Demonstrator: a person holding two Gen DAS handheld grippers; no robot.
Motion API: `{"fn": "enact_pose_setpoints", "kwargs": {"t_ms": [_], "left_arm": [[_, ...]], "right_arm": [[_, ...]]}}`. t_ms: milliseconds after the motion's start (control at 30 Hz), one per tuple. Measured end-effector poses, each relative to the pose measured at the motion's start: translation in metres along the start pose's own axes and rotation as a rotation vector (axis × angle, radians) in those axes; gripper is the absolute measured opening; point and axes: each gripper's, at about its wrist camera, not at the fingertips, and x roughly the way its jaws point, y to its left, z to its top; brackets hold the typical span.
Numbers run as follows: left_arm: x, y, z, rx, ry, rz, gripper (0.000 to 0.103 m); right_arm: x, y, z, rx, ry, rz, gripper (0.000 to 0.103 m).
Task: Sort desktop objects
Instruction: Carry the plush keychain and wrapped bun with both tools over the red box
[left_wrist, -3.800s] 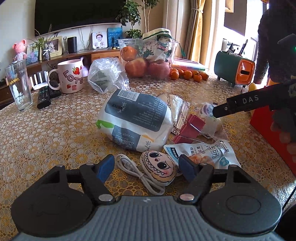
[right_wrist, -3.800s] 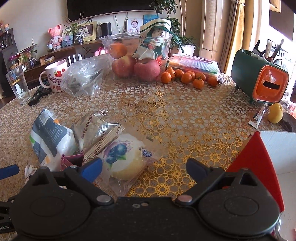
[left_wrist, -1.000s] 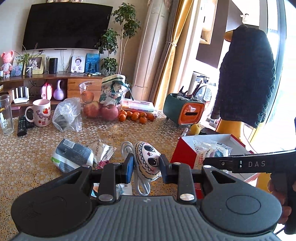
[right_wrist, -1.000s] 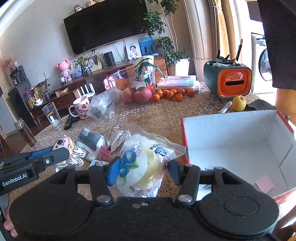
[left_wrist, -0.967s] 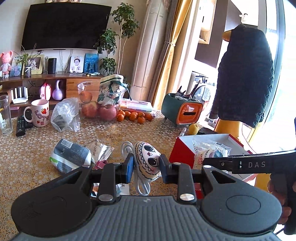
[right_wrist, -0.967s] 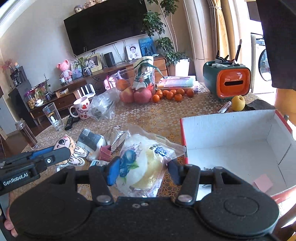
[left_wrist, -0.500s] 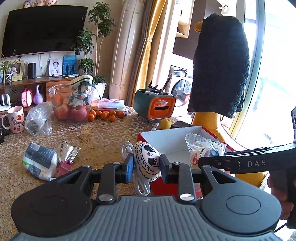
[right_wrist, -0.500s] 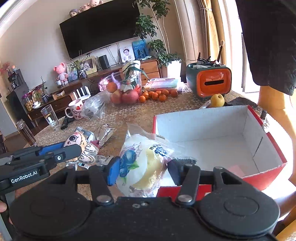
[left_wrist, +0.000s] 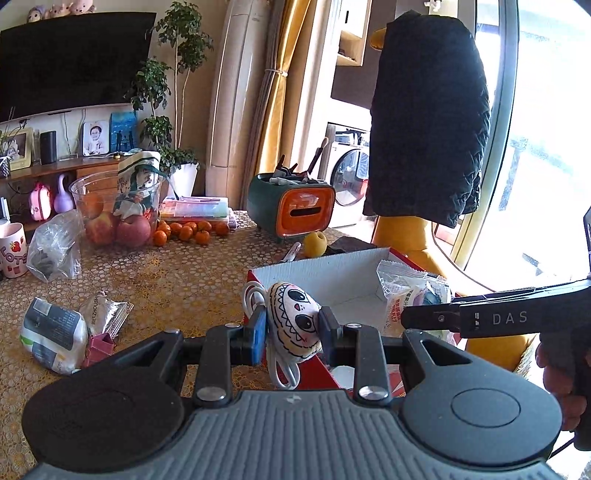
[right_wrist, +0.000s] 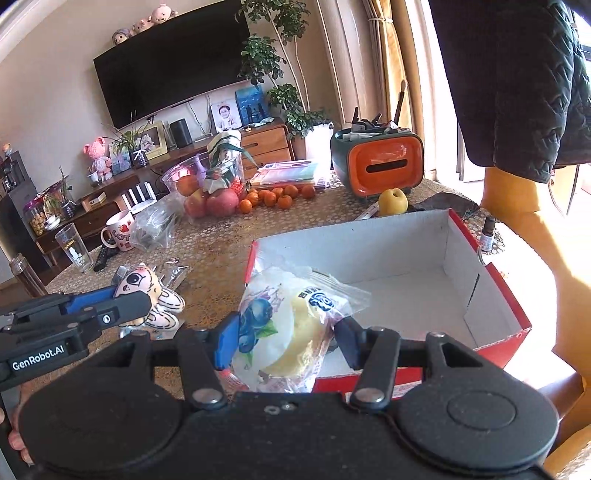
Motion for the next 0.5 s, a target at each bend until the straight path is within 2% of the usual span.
{"fn": "enact_pose_setpoints", "kwargs": {"t_ms": [500], "left_arm": [[0.020,-0.008,0.009,0.022,0.015,-0.012,0.028]], "right_arm": [[0.015,-0.022,0.009,0.014,0.005,-0.039,0.054]]}}
